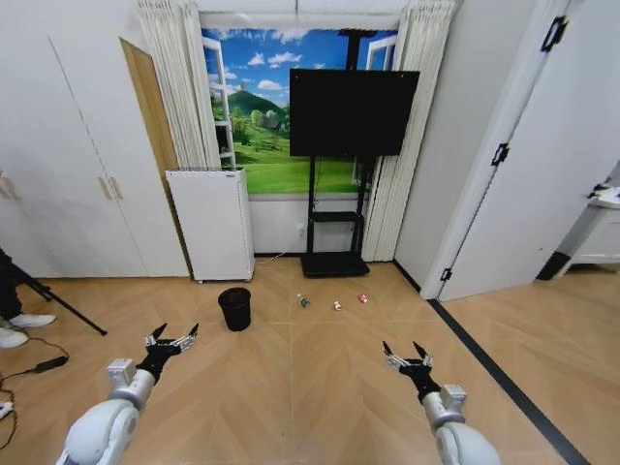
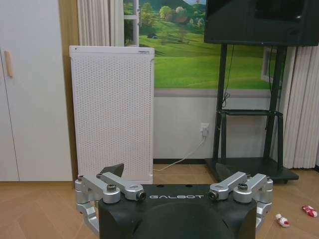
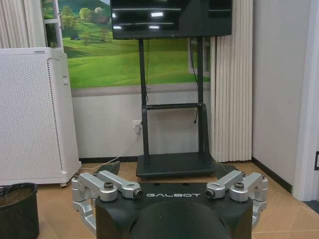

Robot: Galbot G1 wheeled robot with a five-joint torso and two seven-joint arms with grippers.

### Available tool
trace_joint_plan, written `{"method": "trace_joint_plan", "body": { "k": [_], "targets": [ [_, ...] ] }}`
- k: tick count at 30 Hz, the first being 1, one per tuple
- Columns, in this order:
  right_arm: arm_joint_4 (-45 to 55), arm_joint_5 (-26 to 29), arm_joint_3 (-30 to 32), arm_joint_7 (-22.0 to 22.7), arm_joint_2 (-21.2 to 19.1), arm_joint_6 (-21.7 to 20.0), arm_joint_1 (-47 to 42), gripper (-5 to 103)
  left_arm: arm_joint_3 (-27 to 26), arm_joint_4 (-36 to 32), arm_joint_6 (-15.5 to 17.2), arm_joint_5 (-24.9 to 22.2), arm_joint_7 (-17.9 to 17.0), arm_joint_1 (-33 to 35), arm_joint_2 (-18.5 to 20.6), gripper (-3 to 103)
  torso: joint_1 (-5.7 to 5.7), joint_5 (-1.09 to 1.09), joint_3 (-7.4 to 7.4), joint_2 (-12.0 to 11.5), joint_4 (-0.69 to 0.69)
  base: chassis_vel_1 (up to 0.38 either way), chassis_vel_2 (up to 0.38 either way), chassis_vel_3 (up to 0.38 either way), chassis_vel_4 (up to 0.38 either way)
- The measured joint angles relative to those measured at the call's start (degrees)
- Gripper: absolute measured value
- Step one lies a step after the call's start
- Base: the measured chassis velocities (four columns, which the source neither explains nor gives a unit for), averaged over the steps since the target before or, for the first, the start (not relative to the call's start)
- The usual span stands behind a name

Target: Pick up the trash bin and place the garbage on the floor into it.

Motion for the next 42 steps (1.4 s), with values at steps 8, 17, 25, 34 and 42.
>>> {"method": "trace_joint_plan", "body": {
  "k": [8, 17, 25, 34, 42],
  "targets": [
    [0.07, 0.03, 0.12, -1.07, 0.03, 0.72, -0.36, 100, -0.03, -0.02, 0.01, 0.06, 0.05, 0.05, 0.06, 100, 0.01, -0.02, 0.0, 0.0, -0.01, -0.166, 0.162, 0.176, -0.174],
    [0.28, 0.08, 0.2, -1.11, 0.01, 1.55, -0.94, 100, -0.08, -0.37, 0.12, 1.02, 0.04, 0.56, -0.19, 100, 0.01, -0.01, 0.0, 0.0, 0.02, -0.259, 0.274, 0.274, -0.28],
    [0.34, 0.06, 0.15, -1.15, 0.01, 1.68, -1.14, 100, -0.1, -0.43, 0.12, 1.05, 0.06, 0.63, -0.41, 100, 0.02, -0.02, 0.0, 0.0, -0.02, -0.354, 0.35, 0.334, -0.357],
    [0.4, -0.63, -0.18, -1.22, 0.5, 1.79, -1.13, 100, -0.16, -0.23, 0.11, 0.95, 0.14, 0.44, -0.4, 100, 0.03, -0.04, 0.0, -0.01, -0.01, -0.361, 0.363, 0.36, -0.349],
    [-0.02, -1.17, -0.3, -1.11, 0.64, 1.85, -1.01, 100, -0.09, 0.29, 0.55, 0.79, 0.14, 0.16, -0.5, 100, 0.03, 0.05, 0.01, -0.02, 0.02, -0.337, 0.35, 0.348, -0.349]
  ]
}}
